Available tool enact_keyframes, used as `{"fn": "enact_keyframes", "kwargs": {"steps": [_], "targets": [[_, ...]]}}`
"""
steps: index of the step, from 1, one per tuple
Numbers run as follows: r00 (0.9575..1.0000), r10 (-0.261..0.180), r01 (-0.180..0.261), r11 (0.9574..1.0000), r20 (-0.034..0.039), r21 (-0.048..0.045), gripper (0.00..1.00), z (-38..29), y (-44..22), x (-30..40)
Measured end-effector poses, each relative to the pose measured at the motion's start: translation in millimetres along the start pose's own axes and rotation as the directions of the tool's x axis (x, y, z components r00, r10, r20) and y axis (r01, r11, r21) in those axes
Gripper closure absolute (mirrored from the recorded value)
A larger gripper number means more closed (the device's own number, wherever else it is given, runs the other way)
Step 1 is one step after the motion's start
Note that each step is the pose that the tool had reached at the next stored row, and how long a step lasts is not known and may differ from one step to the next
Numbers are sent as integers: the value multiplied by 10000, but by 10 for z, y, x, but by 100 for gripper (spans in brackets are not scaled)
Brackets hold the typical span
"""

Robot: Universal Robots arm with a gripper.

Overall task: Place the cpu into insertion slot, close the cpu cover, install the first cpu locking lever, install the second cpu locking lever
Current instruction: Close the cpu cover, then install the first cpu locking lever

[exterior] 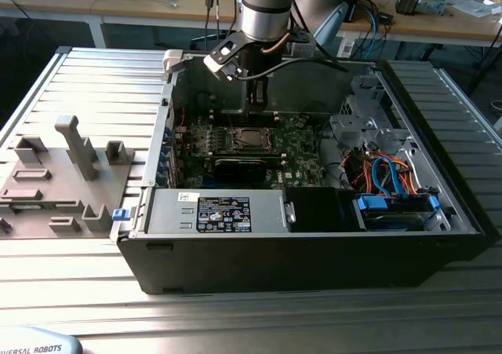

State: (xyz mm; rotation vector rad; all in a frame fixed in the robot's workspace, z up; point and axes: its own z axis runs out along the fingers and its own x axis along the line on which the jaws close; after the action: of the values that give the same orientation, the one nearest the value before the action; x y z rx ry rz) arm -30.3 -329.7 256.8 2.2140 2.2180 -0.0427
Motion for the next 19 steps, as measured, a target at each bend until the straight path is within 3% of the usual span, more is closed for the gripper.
{"fn": "enact_keyframes", "kwargs": {"steps": [9,19], "targets": [[9998,-173,173,9998,7,-4,89,-1,0,0],[9970,-774,774,9970,41,-17,89,-1,0,0]]}}
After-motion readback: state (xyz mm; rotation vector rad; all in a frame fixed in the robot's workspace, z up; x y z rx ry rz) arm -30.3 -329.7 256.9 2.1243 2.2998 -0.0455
